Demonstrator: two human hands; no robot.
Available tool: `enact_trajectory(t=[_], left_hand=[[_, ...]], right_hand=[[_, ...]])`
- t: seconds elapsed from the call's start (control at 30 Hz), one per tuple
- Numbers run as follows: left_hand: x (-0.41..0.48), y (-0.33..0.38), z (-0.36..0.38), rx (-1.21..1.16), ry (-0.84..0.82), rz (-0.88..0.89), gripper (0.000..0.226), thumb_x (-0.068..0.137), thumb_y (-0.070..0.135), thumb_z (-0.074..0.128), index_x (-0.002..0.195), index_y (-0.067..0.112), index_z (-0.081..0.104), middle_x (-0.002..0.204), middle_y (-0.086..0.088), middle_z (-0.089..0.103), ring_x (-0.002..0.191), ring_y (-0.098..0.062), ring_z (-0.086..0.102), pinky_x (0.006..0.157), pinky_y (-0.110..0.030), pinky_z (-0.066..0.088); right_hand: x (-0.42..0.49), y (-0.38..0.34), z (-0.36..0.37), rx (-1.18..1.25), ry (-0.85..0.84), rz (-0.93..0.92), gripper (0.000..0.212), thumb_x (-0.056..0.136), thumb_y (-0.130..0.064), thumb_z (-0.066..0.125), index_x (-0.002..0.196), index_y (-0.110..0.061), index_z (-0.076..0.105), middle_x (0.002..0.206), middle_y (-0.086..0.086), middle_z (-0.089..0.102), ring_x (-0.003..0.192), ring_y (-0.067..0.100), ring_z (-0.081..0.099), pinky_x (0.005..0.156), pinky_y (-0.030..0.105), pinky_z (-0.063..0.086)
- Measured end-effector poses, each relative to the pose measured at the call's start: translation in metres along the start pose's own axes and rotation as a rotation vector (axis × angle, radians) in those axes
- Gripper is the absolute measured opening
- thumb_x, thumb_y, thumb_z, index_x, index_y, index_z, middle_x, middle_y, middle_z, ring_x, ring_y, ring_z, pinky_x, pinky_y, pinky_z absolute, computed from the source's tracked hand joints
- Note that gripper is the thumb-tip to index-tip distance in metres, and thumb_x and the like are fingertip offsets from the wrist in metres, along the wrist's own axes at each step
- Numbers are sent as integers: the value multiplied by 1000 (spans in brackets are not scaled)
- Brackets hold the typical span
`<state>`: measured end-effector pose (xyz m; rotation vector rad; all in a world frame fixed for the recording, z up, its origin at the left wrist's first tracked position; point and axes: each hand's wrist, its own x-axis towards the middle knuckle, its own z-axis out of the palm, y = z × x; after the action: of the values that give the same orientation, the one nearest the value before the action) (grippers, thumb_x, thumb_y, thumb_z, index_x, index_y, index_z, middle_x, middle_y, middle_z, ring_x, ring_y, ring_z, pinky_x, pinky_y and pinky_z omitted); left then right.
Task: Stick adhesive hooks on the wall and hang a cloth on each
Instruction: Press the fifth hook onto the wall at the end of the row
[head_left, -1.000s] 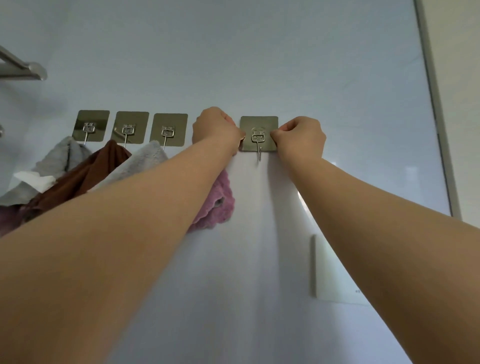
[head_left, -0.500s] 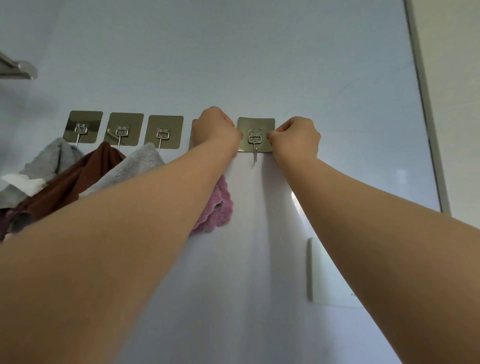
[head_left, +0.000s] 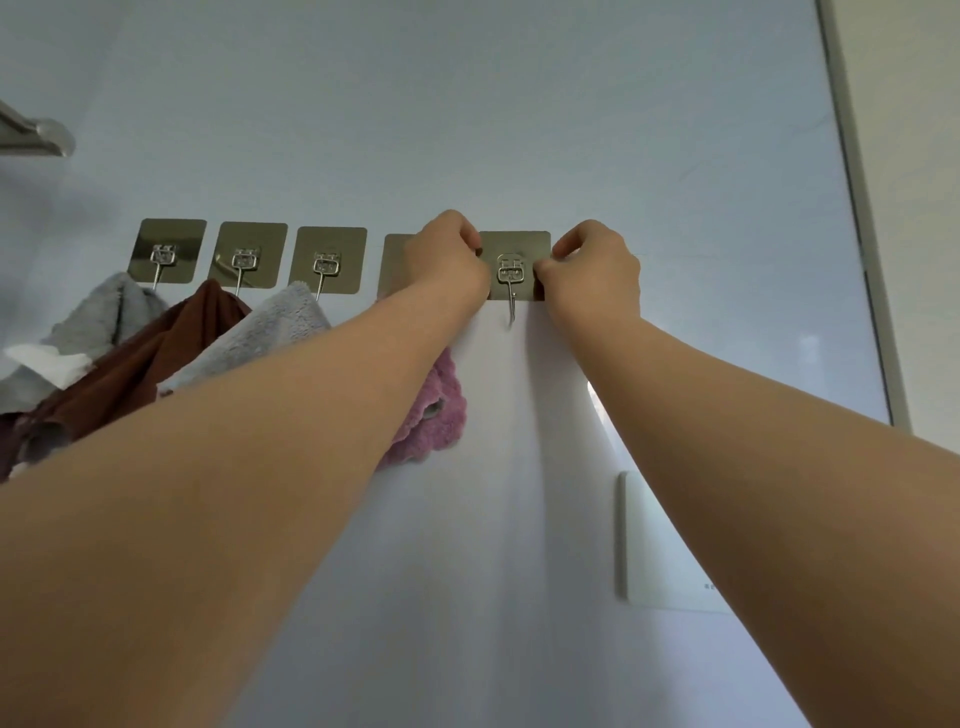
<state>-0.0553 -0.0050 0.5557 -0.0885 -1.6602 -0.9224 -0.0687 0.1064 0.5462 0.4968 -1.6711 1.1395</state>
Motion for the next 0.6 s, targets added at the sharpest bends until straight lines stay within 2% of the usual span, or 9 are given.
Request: enact_trajectory(t=[0.07, 0.13, 0.2, 0.3, 0.4, 0.5, 0.6], left_hand=[[-4, 1, -1, 36, -30, 67, 32, 86, -4, 43, 101, 19, 60, 96, 7, 46, 86, -15, 48, 57, -22, 38], [-7, 1, -4, 84, -40, 98, 36, 87, -4, 43, 112, 17, 58, 112, 3, 49, 94, -15, 44, 59, -19, 33], [-9, 1, -6, 104, -43, 94, 36, 87, -2, 46, 114, 17, 57, 123, -3, 47, 90, -16, 41, 50, -20, 27], [-12, 2, -9, 140, -48, 94, 35, 87, 0, 50, 118, 18, 55, 125, -5, 43, 88, -14, 35, 52, -20, 25], [-13, 2, -12, 172, -45, 85, 37, 85, 3, 56, 118, 21, 54, 130, -6, 42, 93, -16, 41, 68, -19, 32], [-15, 2, -15, 174, -5, 85, 32, 84, 7, 56, 113, 21, 56, 125, -7, 44, 108, -21, 48, 75, -24, 36], [-21, 3, -18, 180, -9, 95, 33, 84, 5, 49, 112, 20, 56, 124, -7, 43, 103, -22, 49, 81, -29, 44]], right_hand=[[-3, 1, 1, -5, 1, -23, 20, 85, -10, 49, 102, -17, 58, 98, 1, 56, 92, 23, 55, 74, 32, 45], [-4, 1, 0, 2, 4, -30, 25, 84, -9, 49, 106, -15, 59, 104, 2, 58, 95, 23, 55, 74, 31, 45], [-6, 2, -2, 12, -3, -15, 26, 84, -8, 49, 108, -14, 57, 100, 0, 54, 90, 22, 52, 71, 29, 42], [-7, 4, -5, 15, -26, -2, 26, 83, -6, 50, 107, -13, 56, 96, -3, 48, 86, 21, 49, 70, 28, 39], [-11, 4, -7, 21, -45, 2, 26, 82, -4, 51, 106, -14, 56, 96, -3, 47, 85, 21, 49, 70, 27, 39], [-14, 6, -9, 39, -53, 3, 26, 82, -5, 50, 106, -14, 56, 96, -3, 47, 85, 21, 48, 69, 27, 38], [-15, 5, -13, 74, -44, 20, 28, 83, -5, 47, 108, -13, 56, 96, -2, 48, 85, 21, 49, 69, 27, 37]])
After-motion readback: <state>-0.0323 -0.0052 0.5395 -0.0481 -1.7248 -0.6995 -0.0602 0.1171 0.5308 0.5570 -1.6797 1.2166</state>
